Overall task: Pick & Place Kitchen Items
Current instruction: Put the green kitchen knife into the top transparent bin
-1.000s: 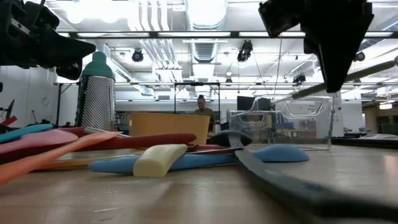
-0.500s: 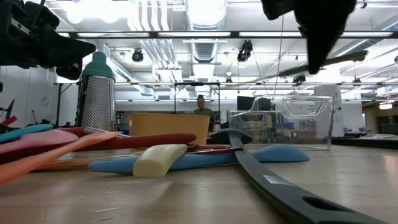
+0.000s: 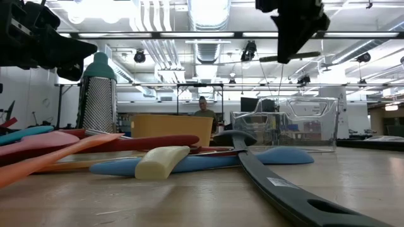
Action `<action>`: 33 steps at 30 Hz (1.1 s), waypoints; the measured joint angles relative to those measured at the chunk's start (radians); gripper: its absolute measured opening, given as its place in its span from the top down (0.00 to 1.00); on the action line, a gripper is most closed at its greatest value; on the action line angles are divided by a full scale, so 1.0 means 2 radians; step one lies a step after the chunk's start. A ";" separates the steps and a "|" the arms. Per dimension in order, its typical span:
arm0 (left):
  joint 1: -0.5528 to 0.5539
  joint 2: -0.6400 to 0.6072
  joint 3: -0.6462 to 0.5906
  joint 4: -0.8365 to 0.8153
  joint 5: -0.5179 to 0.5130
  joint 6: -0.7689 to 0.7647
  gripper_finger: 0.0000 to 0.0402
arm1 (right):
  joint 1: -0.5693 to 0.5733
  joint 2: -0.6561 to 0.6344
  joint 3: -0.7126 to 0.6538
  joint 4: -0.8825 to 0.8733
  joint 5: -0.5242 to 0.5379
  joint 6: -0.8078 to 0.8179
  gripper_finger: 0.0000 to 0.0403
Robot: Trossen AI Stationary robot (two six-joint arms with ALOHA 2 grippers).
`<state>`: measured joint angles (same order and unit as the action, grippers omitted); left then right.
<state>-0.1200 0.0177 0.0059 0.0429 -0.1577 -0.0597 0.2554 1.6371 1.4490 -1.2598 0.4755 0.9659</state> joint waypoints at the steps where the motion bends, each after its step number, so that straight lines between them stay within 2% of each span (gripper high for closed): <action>1: 0.000 0.000 0.000 0.000 0.000 0.000 0.97 | -0.009 0.000 0.000 -0.001 0.000 -0.002 0.82; 5: 0.000 0.000 0.000 0.000 0.000 0.000 0.97 | -0.046 0.000 -0.010 -0.014 0.000 -0.014 0.80; 13: 0.000 0.000 0.000 0.000 0.000 0.000 0.97 | -0.092 -0.001 -0.045 -0.022 0.000 -0.026 0.84; 19: 0.000 0.000 0.000 0.000 0.000 0.000 0.97 | -0.098 -0.001 -0.063 -0.019 -0.002 -0.025 0.80; 27: 0.000 0.000 0.000 0.000 0.000 0.000 0.97 | -0.099 -0.001 -0.077 -0.018 -0.002 -0.025 0.84; 33: 0.000 0.000 0.000 0.000 0.000 0.000 0.97 | -0.100 -0.001 -0.077 -0.012 -0.002 -0.025 0.79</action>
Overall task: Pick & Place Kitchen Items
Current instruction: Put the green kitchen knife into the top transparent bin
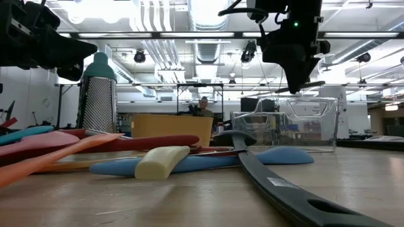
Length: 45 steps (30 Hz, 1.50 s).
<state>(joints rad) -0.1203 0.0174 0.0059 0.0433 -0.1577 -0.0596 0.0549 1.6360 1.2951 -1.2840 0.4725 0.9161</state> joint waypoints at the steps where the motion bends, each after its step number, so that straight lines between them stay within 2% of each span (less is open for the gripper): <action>1: 0.000 0.000 0.000 0.000 0.000 0.000 0.97 | -0.001 0.000 -0.001 0.004 0.000 0.000 0.79; 8: 0.000 0.000 0.000 0.000 0.000 0.000 0.97 | -0.017 0.000 -0.006 0.017 0.014 -0.013 0.84; 16: 0.000 0.000 0.000 0.000 0.000 0.000 0.97 | -0.037 0.000 -0.035 0.028 0.014 -0.016 0.79; 24: 0.000 0.000 0.000 0.000 0.000 0.000 0.97 | -0.049 0.000 -0.072 0.074 0.012 -0.032 0.84; 31: 0.000 0.000 0.000 0.000 0.000 0.000 0.97 | -0.062 0.000 -0.101 0.105 0.008 -0.034 0.79; 39: 0.000 0.000 0.000 0.000 0.000 0.000 0.97 | -0.070 -0.002 -0.111 0.125 0.005 -0.053 0.84; 45: 0.000 0.000 0.000 0.000 0.000 0.000 0.97 | -0.070 -0.002 -0.108 0.128 0.006 -0.055 0.77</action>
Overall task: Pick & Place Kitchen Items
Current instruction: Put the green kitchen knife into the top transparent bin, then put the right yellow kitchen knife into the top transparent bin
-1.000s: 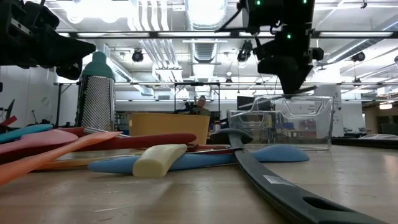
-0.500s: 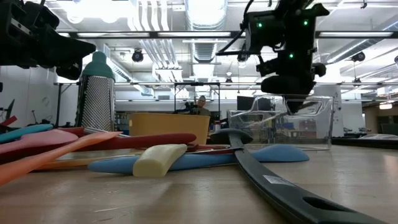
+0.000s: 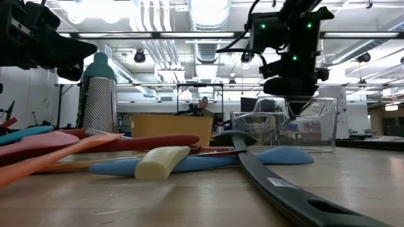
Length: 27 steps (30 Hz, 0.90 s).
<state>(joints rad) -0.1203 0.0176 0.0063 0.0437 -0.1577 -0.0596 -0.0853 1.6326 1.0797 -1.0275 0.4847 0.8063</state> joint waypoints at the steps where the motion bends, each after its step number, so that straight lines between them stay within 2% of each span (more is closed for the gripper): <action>1: 0.000 0.000 0.000 0.000 0.000 0.000 0.97 | 0.000 0.000 0.001 0.001 0.003 -0.002 0.76; 15: 0.000 0.000 0.000 0.000 0.000 0.000 0.97 | 0.007 0.001 0.027 0.003 0.008 -0.027 0.65; 22: 0.000 0.000 0.000 0.000 0.000 0.000 0.97 | 0.045 -0.001 0.079 0.006 0.004 -0.047 0.62; 27: 0.000 0.000 0.000 0.000 0.000 0.000 0.97 | 0.093 0.003 0.101 0.049 -0.005 -0.119 0.60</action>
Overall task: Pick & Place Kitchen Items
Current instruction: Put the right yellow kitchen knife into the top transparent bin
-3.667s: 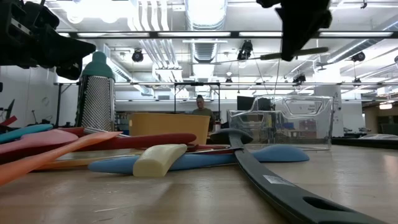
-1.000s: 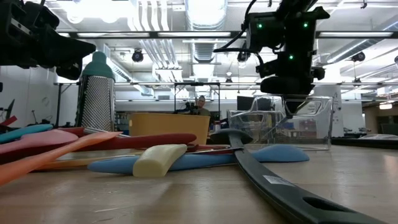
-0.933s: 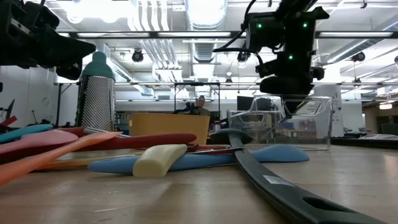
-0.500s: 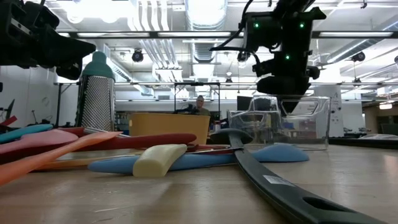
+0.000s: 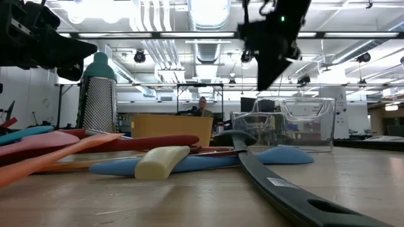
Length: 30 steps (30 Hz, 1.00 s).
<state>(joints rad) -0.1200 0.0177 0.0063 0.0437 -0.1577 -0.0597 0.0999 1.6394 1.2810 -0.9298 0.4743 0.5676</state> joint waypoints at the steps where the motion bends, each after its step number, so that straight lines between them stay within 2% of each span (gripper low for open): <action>1: 0.000 0.000 0.000 0.000 0.000 0.000 0.97 | 0.010 0.000 0.000 0.022 -0.005 -0.025 0.59; 6: 0.000 0.000 0.000 0.000 0.000 0.000 0.97 | 0.055 0.001 -0.004 0.108 -0.020 -0.122 0.59; 10: 0.000 0.000 0.000 0.000 0.000 0.000 0.97 | 0.076 0.001 -0.007 0.166 -0.020 -0.131 0.62; 15: 0.000 0.000 0.000 0.000 0.000 0.000 0.97 | 0.087 0.001 -0.007 0.184 -0.070 -0.143 0.66; 21: 0.000 0.000 0.000 0.000 0.000 0.000 0.97 | 0.096 0.001 -0.014 0.183 -0.090 -0.080 0.71; 30: 0.000 0.000 0.000 0.000 0.000 0.000 0.97 | 0.121 0.001 -0.024 0.193 -0.095 -0.060 0.77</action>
<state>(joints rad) -0.1204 0.0175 0.0060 0.0437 -0.1576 -0.0594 0.3423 1.6418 1.2326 -0.5441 0.2840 0.4483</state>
